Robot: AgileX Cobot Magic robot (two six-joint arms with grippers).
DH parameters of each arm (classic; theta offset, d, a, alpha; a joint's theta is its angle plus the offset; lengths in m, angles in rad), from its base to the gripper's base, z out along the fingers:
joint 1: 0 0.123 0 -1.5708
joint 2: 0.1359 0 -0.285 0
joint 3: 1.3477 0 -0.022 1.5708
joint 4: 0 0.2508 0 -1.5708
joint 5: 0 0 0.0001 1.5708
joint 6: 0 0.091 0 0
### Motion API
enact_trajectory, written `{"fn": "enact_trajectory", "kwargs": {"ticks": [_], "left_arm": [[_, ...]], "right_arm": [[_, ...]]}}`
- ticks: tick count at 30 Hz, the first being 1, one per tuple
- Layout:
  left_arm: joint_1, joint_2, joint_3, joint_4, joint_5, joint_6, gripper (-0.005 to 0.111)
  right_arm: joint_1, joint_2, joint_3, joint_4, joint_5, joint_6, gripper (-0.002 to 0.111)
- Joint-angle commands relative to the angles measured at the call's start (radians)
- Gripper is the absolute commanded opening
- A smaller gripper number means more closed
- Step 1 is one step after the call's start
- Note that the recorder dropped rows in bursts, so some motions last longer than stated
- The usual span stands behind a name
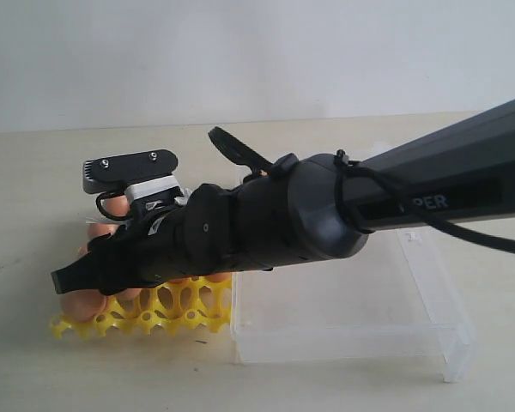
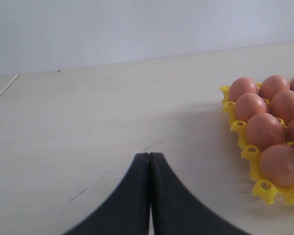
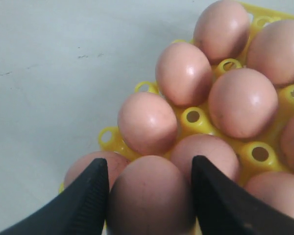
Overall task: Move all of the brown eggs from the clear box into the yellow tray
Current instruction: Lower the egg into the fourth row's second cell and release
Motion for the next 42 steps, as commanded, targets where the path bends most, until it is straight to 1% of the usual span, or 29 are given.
{"fn": "enact_trajectory", "kwargs": {"ticks": [1, 8, 10, 14, 19, 22, 33, 38, 42], "left_arm": [[0.001, -0.006, -0.004, -0.003, -0.01, -0.004, 0.0], [0.001, -0.006, -0.004, -0.003, -0.01, -0.004, 0.0], [0.001, -0.006, -0.004, -0.003, -0.01, -0.004, 0.0], [0.001, -0.006, -0.004, -0.003, -0.01, -0.004, 0.0], [0.001, -0.006, -0.004, -0.003, -0.01, -0.004, 0.0], [0.001, -0.006, -0.004, -0.003, -0.01, -0.004, 0.0], [0.001, -0.006, -0.004, -0.003, -0.01, -0.004, 0.0], [0.001, -0.006, -0.004, -0.003, -0.01, -0.004, 0.0], [0.001, -0.006, -0.004, -0.003, -0.01, -0.004, 0.0]], "right_arm": [[0.006, -0.013, 0.003, -0.009, -0.017, 0.0, 0.0], [0.019, -0.013, 0.003, -0.009, -0.025, 0.0, 0.0], [0.019, -0.013, 0.003, -0.009, -0.029, 0.0, 0.004], [0.019, -0.013, 0.003, -0.009, -0.037, 0.0, 0.019], [0.019, -0.016, 0.003, -0.009, -0.057, 0.0, 0.044], [0.019, -0.016, 0.003, -0.009, -0.058, 0.0, 0.053], [0.019, -0.019, 0.003, -0.009, -0.058, 0.0, 0.054], [0.019, -0.082, 0.003, -0.009, -0.058, -0.002, 0.054], [0.005, -0.167, 0.005, -0.012, -0.031, -0.075, 0.054]]}}
